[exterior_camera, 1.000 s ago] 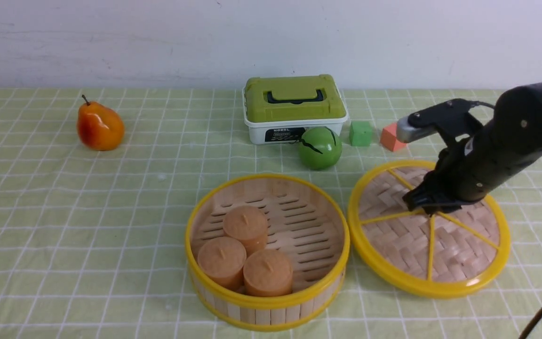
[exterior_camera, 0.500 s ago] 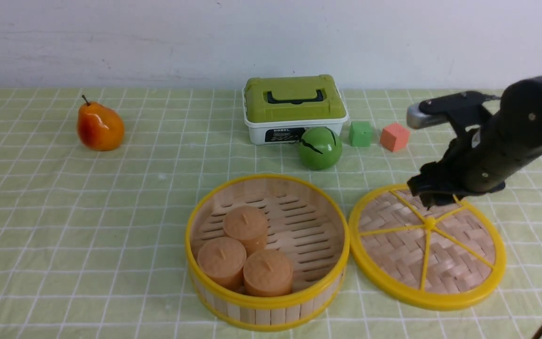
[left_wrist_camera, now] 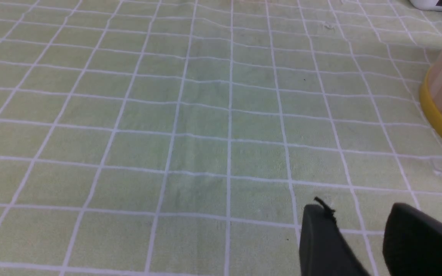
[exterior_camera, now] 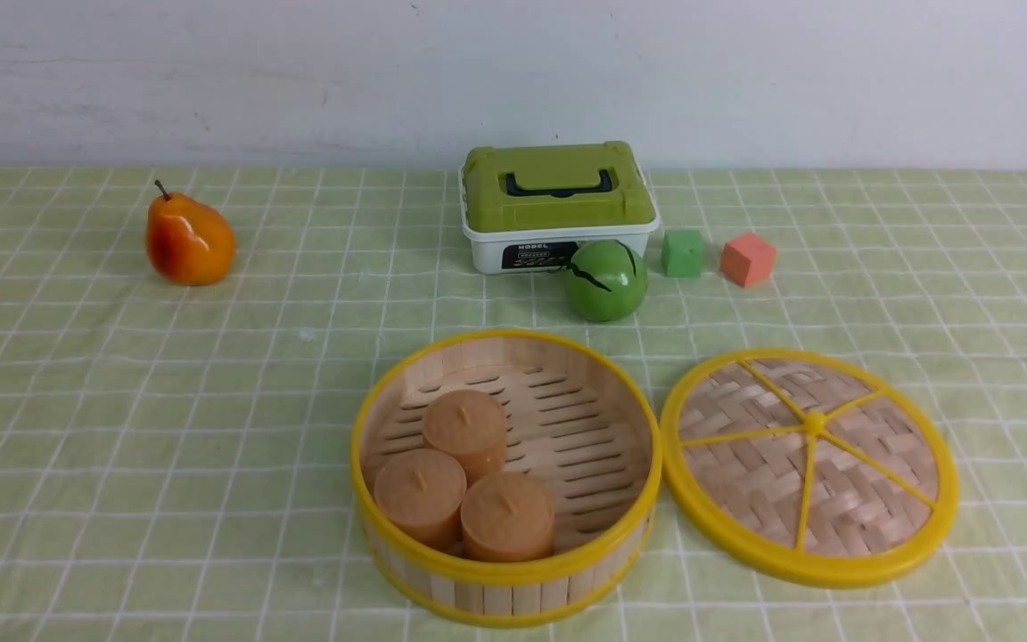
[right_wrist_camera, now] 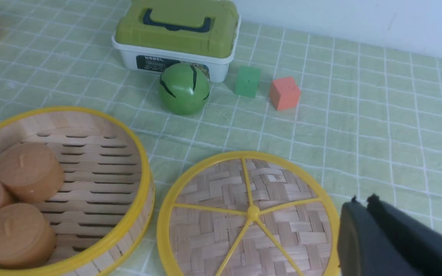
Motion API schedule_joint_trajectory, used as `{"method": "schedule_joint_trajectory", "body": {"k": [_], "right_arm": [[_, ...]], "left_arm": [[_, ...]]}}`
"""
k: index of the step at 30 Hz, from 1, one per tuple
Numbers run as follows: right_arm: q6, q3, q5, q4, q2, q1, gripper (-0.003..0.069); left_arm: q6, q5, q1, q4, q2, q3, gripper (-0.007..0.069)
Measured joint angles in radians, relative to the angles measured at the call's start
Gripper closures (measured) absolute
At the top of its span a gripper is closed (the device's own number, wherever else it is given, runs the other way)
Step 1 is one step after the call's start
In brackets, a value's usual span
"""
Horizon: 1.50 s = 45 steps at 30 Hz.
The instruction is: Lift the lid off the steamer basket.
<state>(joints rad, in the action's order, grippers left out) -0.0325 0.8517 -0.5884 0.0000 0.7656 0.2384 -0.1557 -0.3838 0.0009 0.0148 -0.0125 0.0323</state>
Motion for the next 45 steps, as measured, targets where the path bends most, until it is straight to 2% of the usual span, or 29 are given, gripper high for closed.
{"method": "schedule_joint_trajectory", "body": {"k": [9, 13, 17, 19, 23, 25, 29, 31, 34, 36, 39, 45], "right_arm": [[0.000, -0.183, -0.002, -0.045, -0.338, 0.000, 0.0681], [0.000, -0.214, -0.016, -0.052, -0.412, 0.000, 0.0680], [0.000, -0.227, -0.128, -0.067, -0.449, 0.000, 0.0680], [0.007, -0.251, -0.123, -0.056, -0.469, 0.000, 0.0678], [0.026, -0.355, 0.031, -0.070, -0.535, 0.000, 0.0675], [0.032, -0.471, 0.205, -0.089, -0.596, 0.000, 0.0672], [-0.009, -0.682, 0.393, -0.078, -0.676, -0.006, 0.0669], [-0.039, -0.745, 0.414, -0.074, -0.706, -0.028, 0.0666], [-0.081, -0.851, 0.441, -0.071, -0.766, -0.153, 0.0664], [-0.084, -0.864, 0.448, -0.071, -0.772, -0.183, 0.0664], [-0.090, -0.878, 0.448, -0.071, -0.776, -0.282, 0.0659], [-0.110, -0.878, 0.341, -0.071, -0.776, -0.286, 0.0652]], "left_arm": [[0.000, 0.000, 0.000, 0.000, 0.000, 0.000, 0.0386], [0.000, 0.000, 0.000, 0.000, 0.000, 0.000, 0.0386], [0.000, 0.000, 0.000, 0.000, 0.000, 0.000, 0.0386], [0.000, 0.000, 0.000, 0.000, 0.000, 0.000, 0.0386], [0.000, 0.000, 0.000, 0.000, 0.000, 0.000, 0.0386], [0.000, 0.000, 0.000, 0.000, 0.000, 0.000, 0.0386], [0.000, 0.000, 0.000, 0.000, 0.000, 0.000, 0.0386], [0.000, 0.000, 0.000, 0.000, 0.000, 0.000, 0.0386], [0.000, 0.000, 0.000, 0.000, 0.000, 0.000, 0.0386], [0.000, 0.000, 0.000, 0.000, 0.000, 0.000, 0.0386], [0.000, -0.001, 0.000, 0.000, 0.000, 0.000, 0.0386], [0.000, 0.000, 0.000, 0.000, 0.000, 0.000, 0.0386]]}}
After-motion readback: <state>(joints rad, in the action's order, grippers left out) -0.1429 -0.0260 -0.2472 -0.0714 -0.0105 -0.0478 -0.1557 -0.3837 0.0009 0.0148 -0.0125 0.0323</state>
